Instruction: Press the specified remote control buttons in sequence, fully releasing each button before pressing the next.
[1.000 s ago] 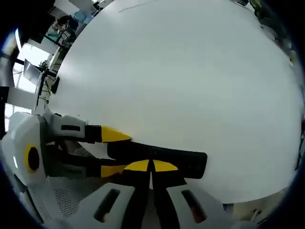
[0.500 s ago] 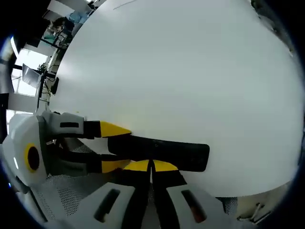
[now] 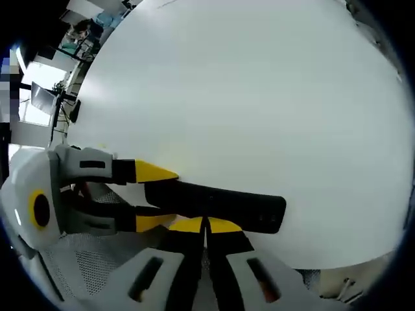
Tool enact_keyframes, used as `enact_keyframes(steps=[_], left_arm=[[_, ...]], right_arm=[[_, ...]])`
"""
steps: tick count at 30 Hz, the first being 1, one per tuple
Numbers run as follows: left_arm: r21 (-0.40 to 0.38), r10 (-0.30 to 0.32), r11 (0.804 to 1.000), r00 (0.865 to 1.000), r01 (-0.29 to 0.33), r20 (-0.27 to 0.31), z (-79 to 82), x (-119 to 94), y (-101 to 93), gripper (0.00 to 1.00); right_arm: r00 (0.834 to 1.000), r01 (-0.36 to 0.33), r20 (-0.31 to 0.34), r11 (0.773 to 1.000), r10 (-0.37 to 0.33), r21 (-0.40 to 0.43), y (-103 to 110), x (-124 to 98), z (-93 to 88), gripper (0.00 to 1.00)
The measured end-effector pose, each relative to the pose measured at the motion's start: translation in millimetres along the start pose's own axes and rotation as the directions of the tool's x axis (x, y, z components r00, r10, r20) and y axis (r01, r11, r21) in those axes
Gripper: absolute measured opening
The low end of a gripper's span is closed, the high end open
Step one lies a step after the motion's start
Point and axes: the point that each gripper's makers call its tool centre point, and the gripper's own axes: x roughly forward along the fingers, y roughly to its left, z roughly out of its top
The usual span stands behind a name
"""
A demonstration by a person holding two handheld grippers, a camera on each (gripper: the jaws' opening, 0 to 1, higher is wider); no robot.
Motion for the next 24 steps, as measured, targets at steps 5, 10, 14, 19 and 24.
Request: enact_keyframes(steps=[5,10,14,19,24], left_arm=[[-0.006,0.002,1.0,1.0,-0.002,0.012,0.0,0.2,0.3,0.25],[0.001,-0.001,1.0,1.0,0.001,0.01,0.1,0.4,0.2,0.25],[0.003,-0.001,1.0,1.0,0.001,0.009,0.4,0.2,0.1,0.25],[0.004,-0.002,1.0,1.0,0.002,0.011,0.3,0.5,0.4,0.25],[0.004,-0.002,1.0,1.0,0.002,0.012,0.4,0.5,0.4,0.25]], right_arm=[[1.0,-0.01,0.008,1.0,0.01,0.011,-1.4,-0.7,-0.4,0.0],[1.0,-0.019,0.007,1.0,0.019,0.022,-1.2,-0.4,-0.1,0.0],[0.999,-0.034,0.011,0.999,0.033,0.037,-0.5,-1.4,-0.3,0.0],[0.999,-0.041,0.012,0.997,0.041,0.058,-0.2,-1.7,0.0,0.0],[0.999,-0.038,0.009,0.998,0.037,0.053,0.5,-2.4,-0.2,0.0]])
